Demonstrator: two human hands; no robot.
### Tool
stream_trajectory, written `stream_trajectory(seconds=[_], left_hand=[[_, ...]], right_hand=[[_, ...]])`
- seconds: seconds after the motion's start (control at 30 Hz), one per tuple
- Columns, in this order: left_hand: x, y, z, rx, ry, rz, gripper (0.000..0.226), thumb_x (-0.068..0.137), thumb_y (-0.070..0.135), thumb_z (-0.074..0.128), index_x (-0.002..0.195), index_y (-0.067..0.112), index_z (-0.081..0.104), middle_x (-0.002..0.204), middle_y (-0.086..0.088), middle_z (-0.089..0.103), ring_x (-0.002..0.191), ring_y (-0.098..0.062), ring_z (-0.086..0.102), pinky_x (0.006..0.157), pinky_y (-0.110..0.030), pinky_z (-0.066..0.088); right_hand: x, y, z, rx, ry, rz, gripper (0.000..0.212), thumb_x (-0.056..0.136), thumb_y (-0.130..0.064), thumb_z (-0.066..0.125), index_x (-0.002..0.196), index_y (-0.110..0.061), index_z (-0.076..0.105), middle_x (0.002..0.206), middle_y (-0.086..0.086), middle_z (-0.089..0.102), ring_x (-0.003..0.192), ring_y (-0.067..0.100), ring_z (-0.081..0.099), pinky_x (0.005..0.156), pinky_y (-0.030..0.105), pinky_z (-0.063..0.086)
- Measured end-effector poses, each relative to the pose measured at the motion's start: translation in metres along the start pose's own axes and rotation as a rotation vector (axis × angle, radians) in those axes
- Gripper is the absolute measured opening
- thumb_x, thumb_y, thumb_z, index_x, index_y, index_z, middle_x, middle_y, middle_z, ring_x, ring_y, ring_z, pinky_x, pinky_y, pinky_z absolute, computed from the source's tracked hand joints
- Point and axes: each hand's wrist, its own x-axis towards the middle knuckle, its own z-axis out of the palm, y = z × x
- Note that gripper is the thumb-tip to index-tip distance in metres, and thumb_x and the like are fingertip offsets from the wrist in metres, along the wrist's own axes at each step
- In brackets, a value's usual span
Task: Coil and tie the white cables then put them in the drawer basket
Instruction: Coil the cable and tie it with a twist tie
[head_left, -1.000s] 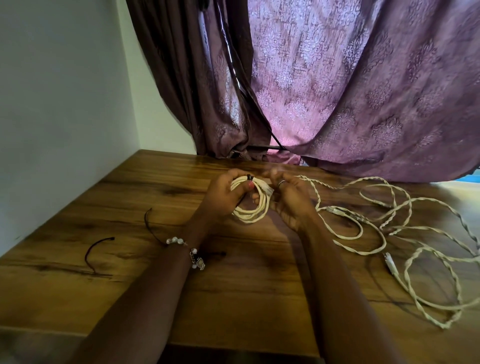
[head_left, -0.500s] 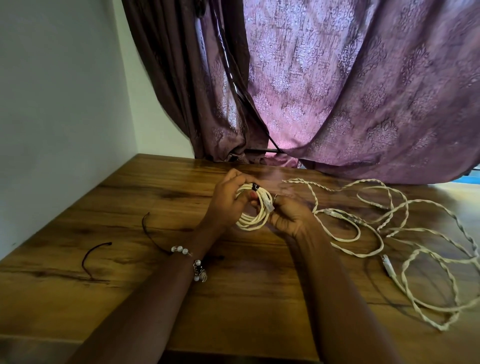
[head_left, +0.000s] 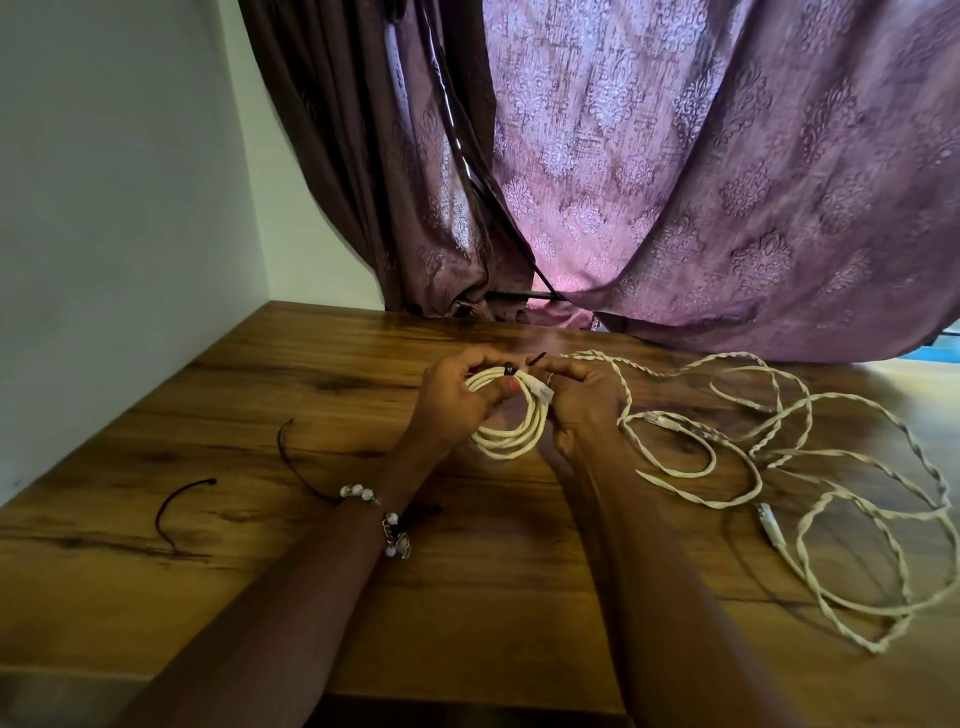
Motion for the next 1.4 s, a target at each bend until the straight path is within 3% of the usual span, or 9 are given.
stream_trajectory(seconds=[0.13, 0.27, 0.5, 0.77, 0.97, 1.1, 1.23, 1.3, 1.4], left_hand=[[0.001, 0.004, -0.002, -0.074, -0.027, -0.029, 0.024, 0.078, 0.001, 0.073, 0.098, 0.014, 0.072, 0.095, 0.001, 0.072, 0.089, -0.009, 0.068, 0.082, -0.026, 0.054], [0.001, 0.01, -0.006, -0.174, -0.049, -0.054, 0.026, 0.077, -0.004, 0.07, 0.093, 0.017, 0.073, 0.088, 0.005, 0.074, 0.084, -0.013, 0.069, 0.08, -0.034, 0.056], [0.0, 0.009, -0.009, -0.274, -0.007, -0.142, 0.028, 0.071, -0.008, 0.074, 0.086, 0.016, 0.071, 0.079, 0.006, 0.073, 0.076, -0.009, 0.068, 0.075, -0.026, 0.056], [0.0, 0.006, -0.013, -0.226, -0.061, -0.108, 0.029, 0.07, -0.007, 0.075, 0.092, 0.01, 0.07, 0.08, 0.01, 0.073, 0.078, -0.008, 0.069, 0.075, -0.025, 0.056], [0.002, 0.002, -0.012, -0.159, -0.089, -0.099, 0.029, 0.072, -0.007, 0.074, 0.1, -0.008, 0.065, 0.095, -0.013, 0.07, 0.083, -0.012, 0.067, 0.078, -0.029, 0.055], [0.002, -0.003, -0.013, -0.092, -0.094, -0.103, 0.031, 0.072, 0.002, 0.078, 0.1, -0.004, 0.066, 0.096, -0.019, 0.071, 0.088, -0.035, 0.068, 0.079, -0.044, 0.055], [0.002, -0.001, -0.014, -0.082, -0.106, -0.093, 0.025, 0.076, 0.003, 0.076, 0.098, -0.001, 0.064, 0.089, -0.024, 0.068, 0.06, -0.021, 0.061, 0.057, -0.037, 0.051], [0.002, 0.001, -0.014, -0.104, -0.104, -0.103, 0.023, 0.078, 0.0, 0.073, 0.098, -0.001, 0.062, 0.089, -0.03, 0.066, 0.061, -0.025, 0.057, 0.057, -0.04, 0.049], [0.003, 0.002, -0.014, -0.142, -0.12, -0.118, 0.023, 0.079, -0.003, 0.071, 0.099, -0.004, 0.061, 0.081, -0.028, 0.065, 0.053, -0.021, 0.056, 0.05, -0.03, 0.047]], right_hand=[[0.007, 0.004, -0.006, -0.099, 0.051, -0.135, 0.023, 0.086, 0.016, 0.05, 0.105, 0.016, 0.063, 0.043, -0.015, 0.06, 0.043, -0.007, 0.057, 0.045, 0.007, 0.044], [0.008, 0.004, -0.006, -0.168, 0.0, -0.225, 0.024, 0.085, 0.017, 0.051, 0.105, 0.014, 0.063, 0.044, -0.02, 0.06, 0.046, -0.009, 0.058, 0.047, 0.005, 0.043], [0.019, 0.012, -0.012, -0.182, -0.16, -0.388, 0.017, 0.08, 0.009, 0.064, 0.093, 0.0, 0.071, 0.082, 0.006, 0.074, 0.077, 0.017, 0.067, 0.069, 0.027, 0.054], [0.025, 0.013, -0.022, -0.215, -0.284, -0.483, 0.019, 0.074, 0.011, 0.068, 0.092, 0.007, 0.069, 0.088, 0.003, 0.074, 0.089, 0.017, 0.067, 0.076, 0.024, 0.053], [0.027, 0.013, -0.027, -0.221, -0.318, -0.447, 0.016, 0.072, 0.011, 0.071, 0.085, 0.002, 0.071, 0.088, 0.005, 0.072, 0.09, 0.018, 0.065, 0.08, 0.027, 0.052], [0.032, 0.014, -0.036, -0.478, -0.272, -0.425, 0.02, 0.083, 0.011, 0.06, 0.101, 0.006, 0.067, 0.096, 0.021, 0.068, 0.085, 0.021, 0.061, 0.082, 0.04, 0.053], [0.032, 0.012, -0.036, -0.545, -0.217, -0.472, 0.026, 0.083, 0.014, 0.056, 0.099, 0.0, 0.071, 0.1, 0.021, 0.069, 0.085, 0.018, 0.06, 0.084, 0.038, 0.053], [0.033, 0.011, -0.035, -0.539, -0.198, -0.527, 0.029, 0.083, 0.016, 0.054, 0.097, -0.002, 0.072, 0.1, 0.02, 0.069, 0.086, 0.017, 0.06, 0.081, 0.032, 0.049], [0.036, 0.012, -0.035, -0.543, -0.187, -0.551, 0.031, 0.083, 0.016, 0.055, 0.097, -0.004, 0.073, 0.1, 0.018, 0.07, 0.086, 0.015, 0.061, 0.08, 0.031, 0.049]])
